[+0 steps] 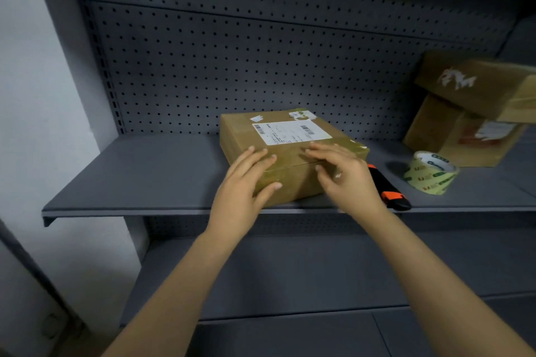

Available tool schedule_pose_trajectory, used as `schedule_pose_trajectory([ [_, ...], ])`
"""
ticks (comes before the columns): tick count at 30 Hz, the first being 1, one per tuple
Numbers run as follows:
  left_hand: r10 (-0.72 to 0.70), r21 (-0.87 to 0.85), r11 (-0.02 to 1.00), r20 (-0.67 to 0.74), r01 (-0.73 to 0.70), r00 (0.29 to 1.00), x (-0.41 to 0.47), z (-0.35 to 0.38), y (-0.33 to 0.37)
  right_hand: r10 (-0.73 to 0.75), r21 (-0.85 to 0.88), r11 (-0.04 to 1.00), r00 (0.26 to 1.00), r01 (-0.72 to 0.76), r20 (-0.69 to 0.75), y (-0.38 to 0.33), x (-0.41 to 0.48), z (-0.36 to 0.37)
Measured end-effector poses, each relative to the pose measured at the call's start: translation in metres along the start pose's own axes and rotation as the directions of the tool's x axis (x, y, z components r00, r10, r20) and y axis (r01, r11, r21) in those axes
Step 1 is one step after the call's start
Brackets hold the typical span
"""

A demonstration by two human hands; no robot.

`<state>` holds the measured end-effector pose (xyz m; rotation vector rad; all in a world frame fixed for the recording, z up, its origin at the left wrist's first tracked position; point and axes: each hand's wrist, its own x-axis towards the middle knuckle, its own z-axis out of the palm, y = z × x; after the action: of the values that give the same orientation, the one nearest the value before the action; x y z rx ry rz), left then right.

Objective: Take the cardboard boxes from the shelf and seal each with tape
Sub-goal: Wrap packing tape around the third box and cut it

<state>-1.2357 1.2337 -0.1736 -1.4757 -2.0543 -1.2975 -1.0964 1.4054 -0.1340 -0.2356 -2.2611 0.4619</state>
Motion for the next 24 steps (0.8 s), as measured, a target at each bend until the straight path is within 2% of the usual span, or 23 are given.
schedule_pose_trajectory([
  [3,-0.044,-0.043,0.998,0.032,0.045,0.999,-0.001,-0.016,-0.008,0.024,-0.084,0.996,1.000,-0.024,-0.008,0.012,-0.002,-0.010],
  [5,-0.066,0.020,0.998,0.043,0.065,0.997,-0.004,-0.030,-0.015,0.056,-0.106,0.993,0.998,-0.056,-0.008,0.018,-0.001,-0.018],
  [8,-0.110,0.191,0.974,-0.061,0.120,0.992,-0.007,-0.042,-0.020,0.121,-0.085,0.990,0.990,-0.114,0.074,0.024,0.001,-0.026],
  [11,-0.097,0.264,0.956,-0.130,0.128,0.987,-0.006,-0.034,0.005,0.138,0.015,0.990,0.972,-0.144,0.192,0.028,0.001,-0.026],
  [16,-0.013,0.177,0.984,-0.014,0.015,1.000,0.001,0.012,0.056,0.011,0.130,0.990,0.953,-0.052,0.301,0.027,-0.003,-0.034],
  [20,-0.075,0.128,0.989,-0.042,0.080,0.996,-0.004,0.026,0.065,-0.124,0.279,0.960,0.938,0.030,0.325,0.031,-0.002,-0.037],
  [24,-0.120,0.124,0.983,-0.099,0.132,0.988,-0.006,0.020,0.063,-0.228,0.224,0.961,0.927,0.164,0.297,0.040,0.006,-0.025],
])
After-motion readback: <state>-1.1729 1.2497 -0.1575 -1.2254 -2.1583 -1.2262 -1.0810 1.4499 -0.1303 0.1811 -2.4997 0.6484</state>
